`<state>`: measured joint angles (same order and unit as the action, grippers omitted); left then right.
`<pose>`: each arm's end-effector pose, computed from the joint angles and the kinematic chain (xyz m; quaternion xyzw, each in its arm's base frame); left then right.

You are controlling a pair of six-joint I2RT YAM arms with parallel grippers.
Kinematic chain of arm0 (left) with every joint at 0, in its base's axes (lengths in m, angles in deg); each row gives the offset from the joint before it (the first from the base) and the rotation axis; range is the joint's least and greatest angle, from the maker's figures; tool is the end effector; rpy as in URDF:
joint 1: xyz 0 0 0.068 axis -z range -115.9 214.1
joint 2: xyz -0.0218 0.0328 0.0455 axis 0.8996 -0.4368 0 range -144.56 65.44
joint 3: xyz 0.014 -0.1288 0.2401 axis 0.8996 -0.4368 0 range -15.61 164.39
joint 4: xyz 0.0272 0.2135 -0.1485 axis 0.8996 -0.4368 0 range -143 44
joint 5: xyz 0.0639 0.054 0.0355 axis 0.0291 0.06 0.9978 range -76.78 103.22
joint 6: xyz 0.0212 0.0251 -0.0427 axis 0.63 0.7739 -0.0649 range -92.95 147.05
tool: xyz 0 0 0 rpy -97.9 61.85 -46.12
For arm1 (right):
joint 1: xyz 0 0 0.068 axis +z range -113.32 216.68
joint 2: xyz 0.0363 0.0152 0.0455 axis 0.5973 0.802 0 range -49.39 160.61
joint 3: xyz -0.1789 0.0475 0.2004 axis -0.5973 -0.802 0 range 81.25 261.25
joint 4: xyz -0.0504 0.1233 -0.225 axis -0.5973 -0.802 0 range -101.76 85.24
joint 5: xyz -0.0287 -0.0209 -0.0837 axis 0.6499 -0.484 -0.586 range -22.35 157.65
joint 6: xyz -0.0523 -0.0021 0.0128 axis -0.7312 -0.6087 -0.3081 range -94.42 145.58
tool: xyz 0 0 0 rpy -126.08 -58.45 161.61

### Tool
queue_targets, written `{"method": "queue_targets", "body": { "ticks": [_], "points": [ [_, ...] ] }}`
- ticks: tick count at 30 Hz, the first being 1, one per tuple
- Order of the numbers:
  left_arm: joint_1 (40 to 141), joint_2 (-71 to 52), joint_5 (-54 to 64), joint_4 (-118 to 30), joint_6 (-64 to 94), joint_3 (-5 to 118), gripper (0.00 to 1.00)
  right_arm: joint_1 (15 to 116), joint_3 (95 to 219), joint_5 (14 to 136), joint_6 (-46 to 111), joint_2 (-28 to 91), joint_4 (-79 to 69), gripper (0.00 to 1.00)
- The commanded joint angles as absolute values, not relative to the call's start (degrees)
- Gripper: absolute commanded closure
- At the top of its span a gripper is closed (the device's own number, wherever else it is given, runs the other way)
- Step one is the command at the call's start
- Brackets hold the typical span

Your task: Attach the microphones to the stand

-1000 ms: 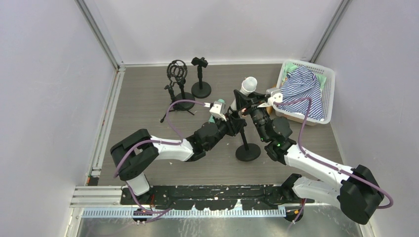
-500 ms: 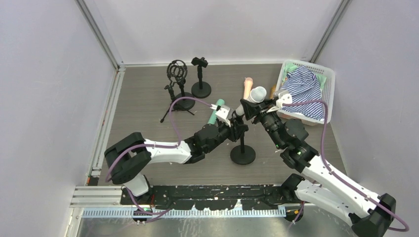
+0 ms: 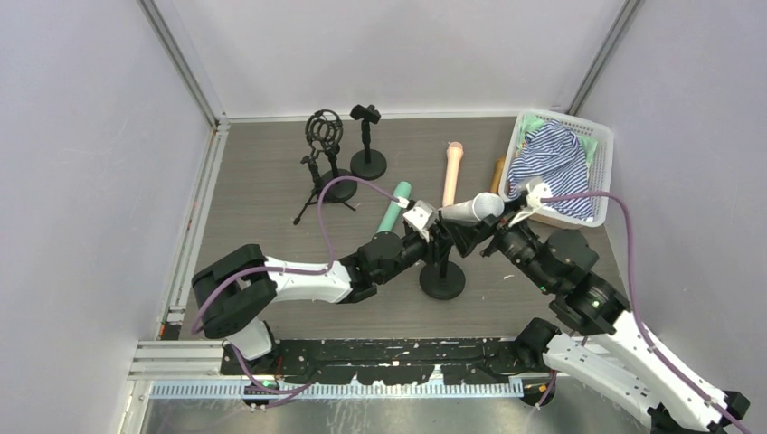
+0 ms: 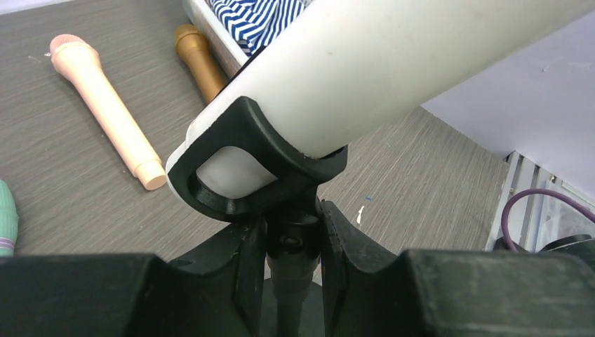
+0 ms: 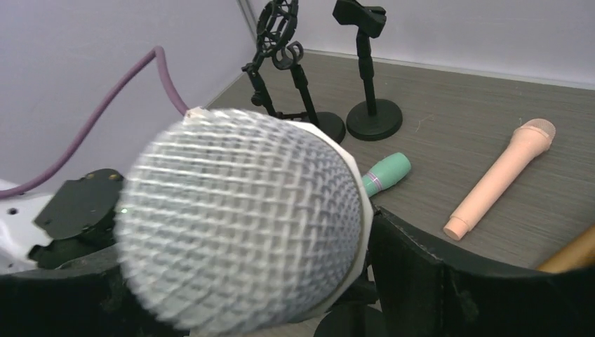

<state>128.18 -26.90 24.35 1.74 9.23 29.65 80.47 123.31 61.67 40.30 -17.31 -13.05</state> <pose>0.1593 -0.3121 0.2400 0.2114 0.6705 -0.4124 0.5793 0.1012 0.0918 0.3585 -0.1384 0.6827 0.3185 0.6429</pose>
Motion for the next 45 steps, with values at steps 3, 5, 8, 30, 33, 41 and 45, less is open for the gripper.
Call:
{"method": "queue_targets", "body": {
  "ticks": [3,5,8,30,33,41,45],
  "points": [
    [128.4,-23.4,26.2,10.1,14.4,31.3,0.99,81.1,133.8,60.4,44.7,-22.0,-28.4,0.15],
    [128.4,-23.1,27.4,8.8,16.5,31.4,0.99,81.1,137.1,58.7,45.5,-21.7,-33.2,0.14],
    [128.4,-22.5,29.4,5.4,20.1,32.0,0.99,81.1,142.2,57.9,46.6,-20.0,-39.6,0.14],
    [128.3,-22.7,30.4,2.5,28.6,31.2,1.00,81.1,173.7,54.3,60.6,4.7,-75.8,0.15],
    [128.2,-22.6,30.4,2.4,28.7,31.1,1.00,81.1,173.3,54.4,60.4,5.7,-76.5,0.15],
    [128.2,-22.2,30.1,2.3,28.8,30.7,1.00,81.1,171.2,55.8,59.5,7.7,-74.5,0.22],
    [128.2,-22.2,29.3,2.3,28.6,30.5,1.00,81.1,170.5,55.7,58.9,8.6,-73.4,0.31]
  ]
}}
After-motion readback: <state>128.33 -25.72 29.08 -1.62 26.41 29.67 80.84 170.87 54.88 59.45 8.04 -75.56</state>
